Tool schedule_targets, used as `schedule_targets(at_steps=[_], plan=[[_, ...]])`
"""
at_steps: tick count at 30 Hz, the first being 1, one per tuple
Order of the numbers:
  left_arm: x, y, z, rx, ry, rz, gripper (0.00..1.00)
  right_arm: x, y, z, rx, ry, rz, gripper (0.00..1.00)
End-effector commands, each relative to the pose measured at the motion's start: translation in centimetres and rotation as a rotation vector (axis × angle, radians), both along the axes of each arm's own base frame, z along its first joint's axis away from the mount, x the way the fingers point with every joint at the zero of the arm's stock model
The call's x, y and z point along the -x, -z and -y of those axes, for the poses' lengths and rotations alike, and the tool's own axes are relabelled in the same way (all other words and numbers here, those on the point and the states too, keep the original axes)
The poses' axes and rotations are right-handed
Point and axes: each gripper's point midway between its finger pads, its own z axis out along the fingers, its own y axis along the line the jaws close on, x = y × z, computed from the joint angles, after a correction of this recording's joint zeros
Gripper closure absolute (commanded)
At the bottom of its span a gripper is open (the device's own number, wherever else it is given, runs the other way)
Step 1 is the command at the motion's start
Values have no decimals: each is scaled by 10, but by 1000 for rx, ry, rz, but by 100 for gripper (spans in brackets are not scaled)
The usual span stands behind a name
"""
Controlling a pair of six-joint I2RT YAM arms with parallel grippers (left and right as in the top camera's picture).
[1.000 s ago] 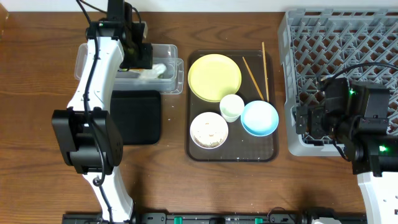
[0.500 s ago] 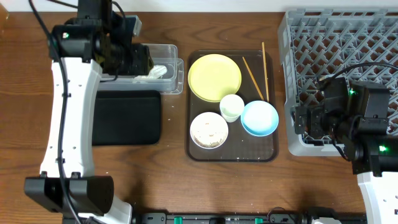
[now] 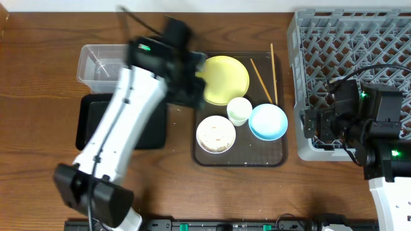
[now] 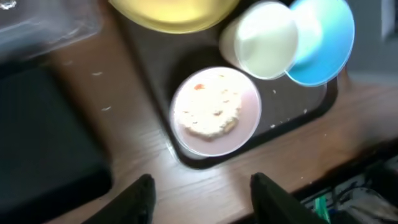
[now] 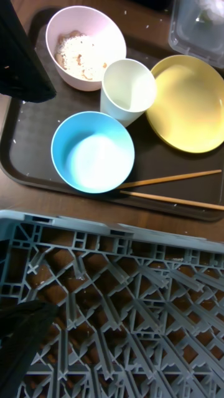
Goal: Sort waste into correct bins and load items into the dishwasher rack
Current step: 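Move left gripper to pink rice bowl and grasp its rim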
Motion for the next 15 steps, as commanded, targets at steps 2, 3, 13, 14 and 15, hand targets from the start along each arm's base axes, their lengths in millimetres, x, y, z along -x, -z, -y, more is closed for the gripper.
schedule_targets(at_steps=[2,3,13,14,15], plan=[[26,39,35,-91,64,-6,53,-2,-6,-6,-20,-13,9,1],[33,49,46,-90,91,-6,54,-2,-6,-6,-20,-14,8,1],[70,126,92,-138,202,39,55,-1,-5,-7,-23,-16,5,1],[69,130,92,-160,206,53,55,-1,-5,-7,-23,-16,5,1],[67,134,92,-184,209,67,55,-1,-5,-7,-23,-16,5,1]])
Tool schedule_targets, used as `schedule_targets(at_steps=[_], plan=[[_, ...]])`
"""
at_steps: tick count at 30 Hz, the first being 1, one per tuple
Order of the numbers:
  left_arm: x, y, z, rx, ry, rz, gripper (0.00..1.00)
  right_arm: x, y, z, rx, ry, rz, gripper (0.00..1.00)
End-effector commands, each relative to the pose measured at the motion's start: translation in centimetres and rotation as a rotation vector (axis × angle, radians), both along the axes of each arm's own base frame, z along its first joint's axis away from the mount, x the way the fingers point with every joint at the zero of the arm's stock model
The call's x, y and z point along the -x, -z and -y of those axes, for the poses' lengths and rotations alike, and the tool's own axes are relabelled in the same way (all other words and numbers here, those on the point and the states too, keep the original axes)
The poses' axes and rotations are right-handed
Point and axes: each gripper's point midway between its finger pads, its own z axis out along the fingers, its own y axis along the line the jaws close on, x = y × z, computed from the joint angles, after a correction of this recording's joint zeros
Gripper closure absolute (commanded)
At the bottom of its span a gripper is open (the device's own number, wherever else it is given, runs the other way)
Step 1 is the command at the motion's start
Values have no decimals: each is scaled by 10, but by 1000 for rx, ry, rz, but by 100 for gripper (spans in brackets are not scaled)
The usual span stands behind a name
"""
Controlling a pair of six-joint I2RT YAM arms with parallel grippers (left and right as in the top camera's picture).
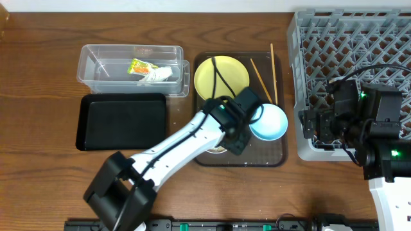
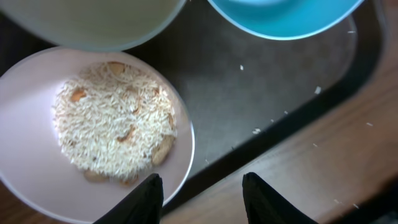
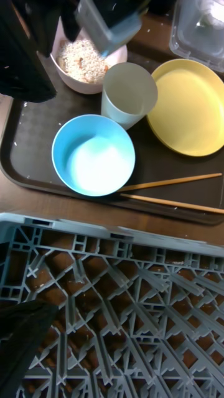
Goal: Sort waste into correct bins and load items into the dishwasher rack
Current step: 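Move left gripper to pink rice bowl and grasp its rim, then lift pink bowl over black tray and tip rice out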
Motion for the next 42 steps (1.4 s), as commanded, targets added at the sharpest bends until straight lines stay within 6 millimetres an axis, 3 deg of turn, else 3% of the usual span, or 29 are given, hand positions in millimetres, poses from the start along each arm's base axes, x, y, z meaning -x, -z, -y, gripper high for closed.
schedule_targets(at_steps=[1,7,13,18,28,32,37,40,42], plan=[[-8,17,-5,-90,-17,58,55,-2,-6,-4,-15,-6,9,1],[-10,42,-3,-127,-21,31,58,-1,-5,-4,-15,-6,4,1],[-11,46,-2,-127,-22,31,76,0,-5,-4,-15,-6,2,1],[-9,62,-4,-157,-35,1,78,0,-5,-4,-15,-6,2,1],[-12,54,-5,-160,-44,-2,94,0,-5,-4,-14,-6,1,1],[-15,34,-3,-141,-49,14,94,0,-5,-4,-15,-6,1,1],[-30,-22,-7,-49,-90,92,94,-1,-5,-4,-15,-6,2,1],[-40,-53,-24,4,-144,132,94,-1,-5,-4,-14,-6,3,1],[-49,-74,-48,28,-214,155,94,-1,-5,-4,-14,-7,5,1]])
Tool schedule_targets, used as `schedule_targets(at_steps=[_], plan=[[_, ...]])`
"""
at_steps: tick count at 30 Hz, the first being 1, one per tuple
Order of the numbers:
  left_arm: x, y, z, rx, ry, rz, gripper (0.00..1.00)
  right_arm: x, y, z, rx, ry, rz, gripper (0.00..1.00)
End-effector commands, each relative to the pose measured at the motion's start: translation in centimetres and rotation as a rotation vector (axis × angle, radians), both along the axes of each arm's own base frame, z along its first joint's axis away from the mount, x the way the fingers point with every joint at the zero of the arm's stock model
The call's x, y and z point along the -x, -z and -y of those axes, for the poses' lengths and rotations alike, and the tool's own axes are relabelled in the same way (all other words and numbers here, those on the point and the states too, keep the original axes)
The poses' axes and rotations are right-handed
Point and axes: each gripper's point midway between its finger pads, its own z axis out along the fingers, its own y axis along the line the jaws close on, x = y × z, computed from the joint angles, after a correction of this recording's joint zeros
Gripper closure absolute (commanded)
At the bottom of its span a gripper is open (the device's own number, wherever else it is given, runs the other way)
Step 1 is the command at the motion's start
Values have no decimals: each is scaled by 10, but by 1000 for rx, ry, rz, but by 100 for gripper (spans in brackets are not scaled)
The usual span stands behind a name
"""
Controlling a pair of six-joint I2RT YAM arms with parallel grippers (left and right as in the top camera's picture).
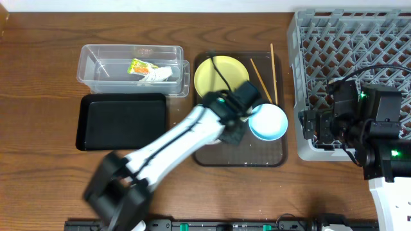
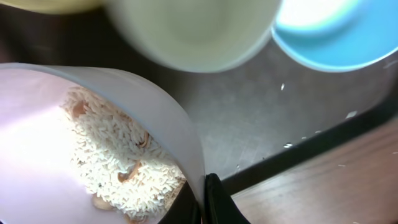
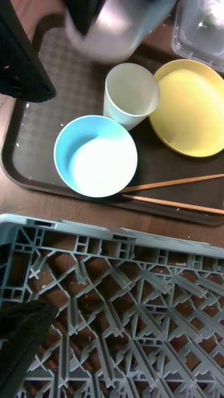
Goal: Sort waste into correct bins and load items into the dishwasher rack
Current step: 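Lift pink bowl over black tray and tip rice out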
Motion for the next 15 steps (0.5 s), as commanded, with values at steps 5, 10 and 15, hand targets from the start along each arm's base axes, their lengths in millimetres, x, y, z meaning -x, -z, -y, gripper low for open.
schedule_targets(at_steps=[5,10,15], plan=[[-40,-71,-90,108,-250,89,94,-3,-6,-4,-14,-6,14,1],[-56,-66,-150,234,-357,3,94,-3,-6,-4,-14,-5,14,1],[-64,-57,-192,449,-384,-60,94,-3,-6,-4,-14,-5,13,1]])
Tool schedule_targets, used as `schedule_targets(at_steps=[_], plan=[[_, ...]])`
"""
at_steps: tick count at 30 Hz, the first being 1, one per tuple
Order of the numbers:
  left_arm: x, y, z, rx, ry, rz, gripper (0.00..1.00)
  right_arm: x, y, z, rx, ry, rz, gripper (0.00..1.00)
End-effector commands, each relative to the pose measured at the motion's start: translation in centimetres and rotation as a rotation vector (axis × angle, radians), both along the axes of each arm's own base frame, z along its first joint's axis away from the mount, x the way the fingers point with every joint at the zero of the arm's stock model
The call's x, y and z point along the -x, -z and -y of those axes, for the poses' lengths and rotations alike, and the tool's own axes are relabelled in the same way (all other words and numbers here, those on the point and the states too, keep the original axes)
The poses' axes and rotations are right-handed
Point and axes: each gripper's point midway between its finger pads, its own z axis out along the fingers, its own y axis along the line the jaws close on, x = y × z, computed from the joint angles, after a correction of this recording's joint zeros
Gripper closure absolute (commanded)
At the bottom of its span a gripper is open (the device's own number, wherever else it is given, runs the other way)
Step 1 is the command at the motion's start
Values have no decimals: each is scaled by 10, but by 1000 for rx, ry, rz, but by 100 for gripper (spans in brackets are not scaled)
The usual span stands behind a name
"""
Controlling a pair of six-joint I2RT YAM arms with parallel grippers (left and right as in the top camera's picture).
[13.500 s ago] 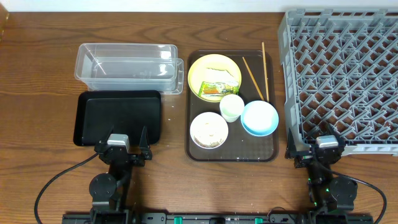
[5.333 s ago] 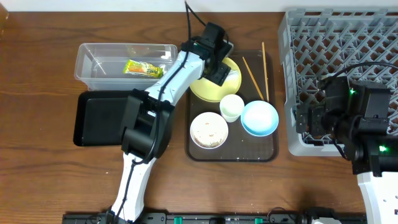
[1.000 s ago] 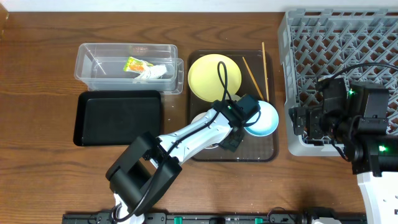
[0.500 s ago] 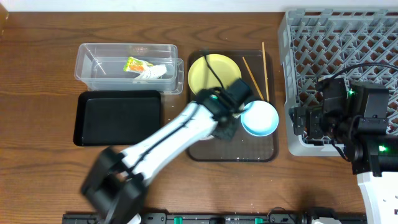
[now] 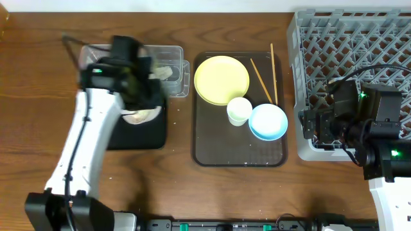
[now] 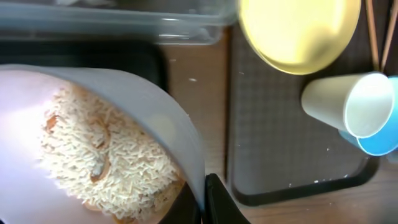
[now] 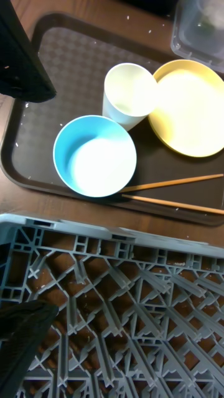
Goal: Sort waste into correct bins and load items into the dishwasher rack
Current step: 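Lift pink bowl over black tray and tip rice out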
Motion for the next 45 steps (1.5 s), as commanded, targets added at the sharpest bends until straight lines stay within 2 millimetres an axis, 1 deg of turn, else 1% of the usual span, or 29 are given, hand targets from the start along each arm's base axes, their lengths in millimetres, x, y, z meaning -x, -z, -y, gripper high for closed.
schedule_targets(at_steps=[1,6,8,12,16,22,27,32,34,38,45], plan=[[0,1,-3,238,86,16,94,-2,-6,-4,-14,-5,10,1],[-8,-5,-22,547,61,84,94,-2,-6,-4,-25,9,6,1],[-11,-3,-30,647,37,99,94,-2,-6,-4,-25,9,6,1],[-13,5,-41,799,-17,106,94,-2,-6,-4,-25,9,5,1],[-10,10,-47,920,-68,119,94,-2,-6,-4,-27,10,5,1],[-2,20,-58,1043,-170,115,94,-1,-5,-4,-28,12,1,1],[-1,12,-76,1158,-255,186,94,-2,-5,-4,-28,12,2,1],[0,9,-90,1192,-321,191,94,-2,-5,-4,-28,12,3,1],[1,9,-93,1203,-343,174,94,-2,-5,-4,-28,12,2,1],[1,9,-93,1255,-421,77,94,-2,-5,-4,-30,15,2,1],[0,10,-94,1253,-421,80,94,-2,-6,-4,-30,15,3,1]])
